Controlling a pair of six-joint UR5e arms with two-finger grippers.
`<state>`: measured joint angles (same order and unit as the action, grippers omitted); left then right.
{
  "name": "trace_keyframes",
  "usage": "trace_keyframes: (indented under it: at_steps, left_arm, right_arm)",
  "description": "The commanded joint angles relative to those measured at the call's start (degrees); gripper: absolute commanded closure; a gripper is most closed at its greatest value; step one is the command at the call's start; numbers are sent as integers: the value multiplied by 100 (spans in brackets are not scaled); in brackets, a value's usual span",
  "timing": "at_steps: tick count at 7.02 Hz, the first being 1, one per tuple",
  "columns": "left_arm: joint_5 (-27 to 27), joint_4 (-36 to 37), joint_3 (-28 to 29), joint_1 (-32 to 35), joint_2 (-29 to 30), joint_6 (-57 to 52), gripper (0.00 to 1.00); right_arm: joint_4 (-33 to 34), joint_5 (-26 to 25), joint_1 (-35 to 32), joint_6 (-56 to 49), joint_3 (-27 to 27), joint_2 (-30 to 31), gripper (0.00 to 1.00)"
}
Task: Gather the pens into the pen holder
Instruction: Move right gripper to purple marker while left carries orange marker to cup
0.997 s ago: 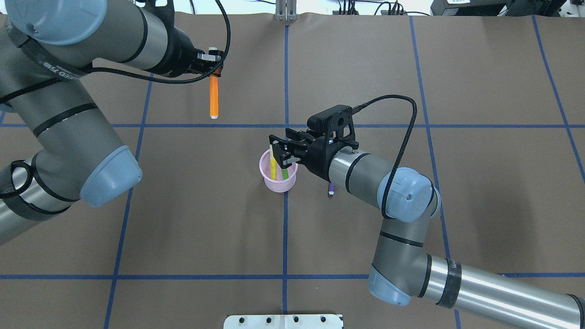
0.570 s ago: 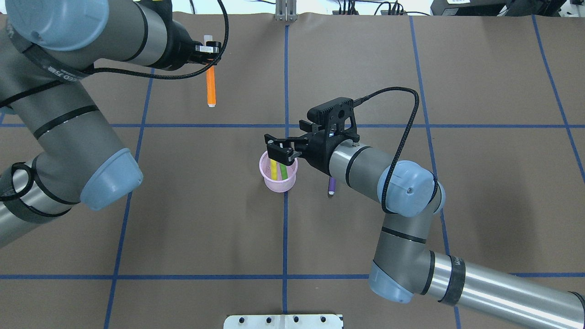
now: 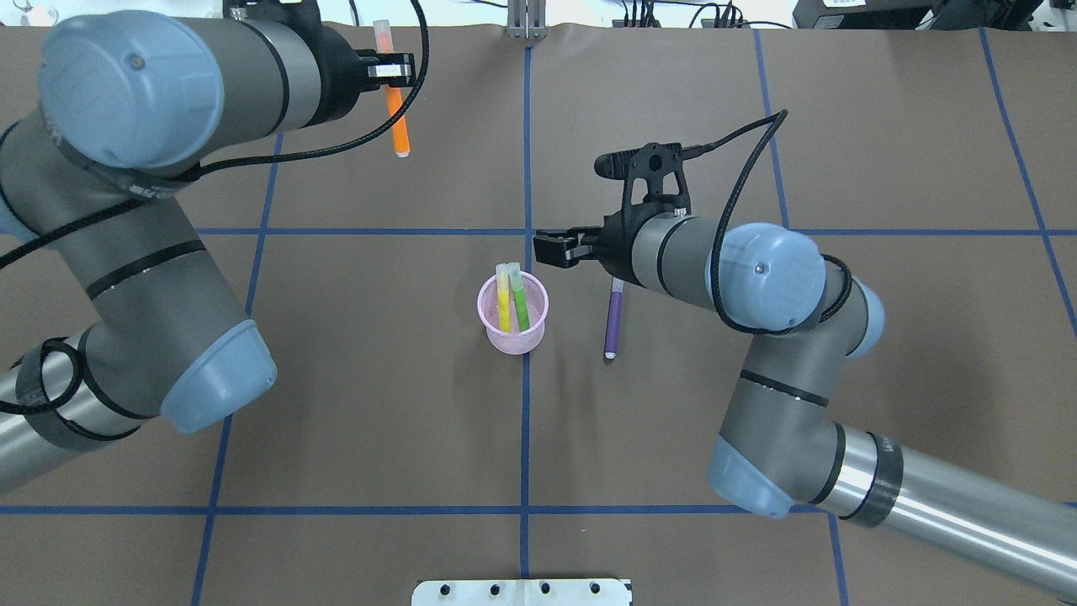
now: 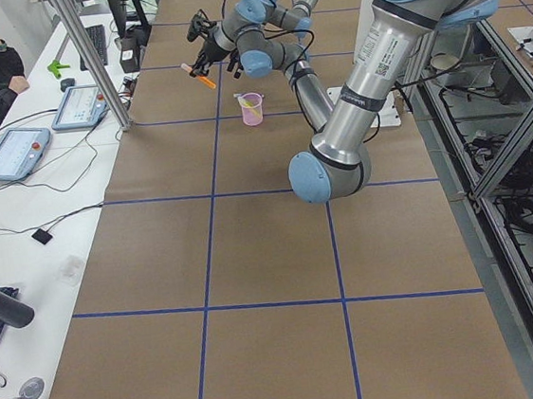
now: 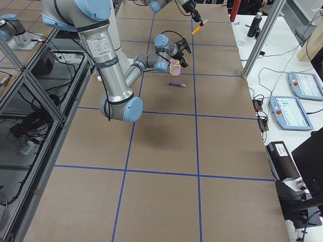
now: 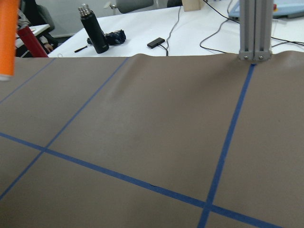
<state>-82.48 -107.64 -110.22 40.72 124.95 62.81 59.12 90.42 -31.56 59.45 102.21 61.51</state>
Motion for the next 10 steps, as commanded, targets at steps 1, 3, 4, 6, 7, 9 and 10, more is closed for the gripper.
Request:
trace_keyframes:
  at_steps: [1, 3, 4, 6, 7, 9, 10]
  left_arm:
    - [782, -555, -8, -501, -242, 328, 100]
    - [2073, -601, 27, -1317, -243, 372, 100]
    - [2678, -592, 53, -1625, -225, 616, 100]
    - [3369, -574, 228, -2067, -208, 575, 100]
    - [3309, -557, 264, -2077, -225, 514, 100]
    - [2854, -601, 273, -2094, -190, -355, 100]
    - [2860, -583, 465, -2190, -173, -357, 100]
  right_arm:
    - [2384, 1472, -613, 416, 562, 10, 2]
    - [2542, 1809, -588, 1346, 380, 10, 1]
    - [2664, 2204, -588, 1428, 204, 19, 1]
    - [2929, 2243, -536, 1429, -77, -42, 1]
    - [2912, 2251, -483, 1429, -114, -52, 1]
    - [2903, 2251, -430, 1429, -149, -60, 1]
    - [2903, 2251, -413, 1429, -245, -69, 1]
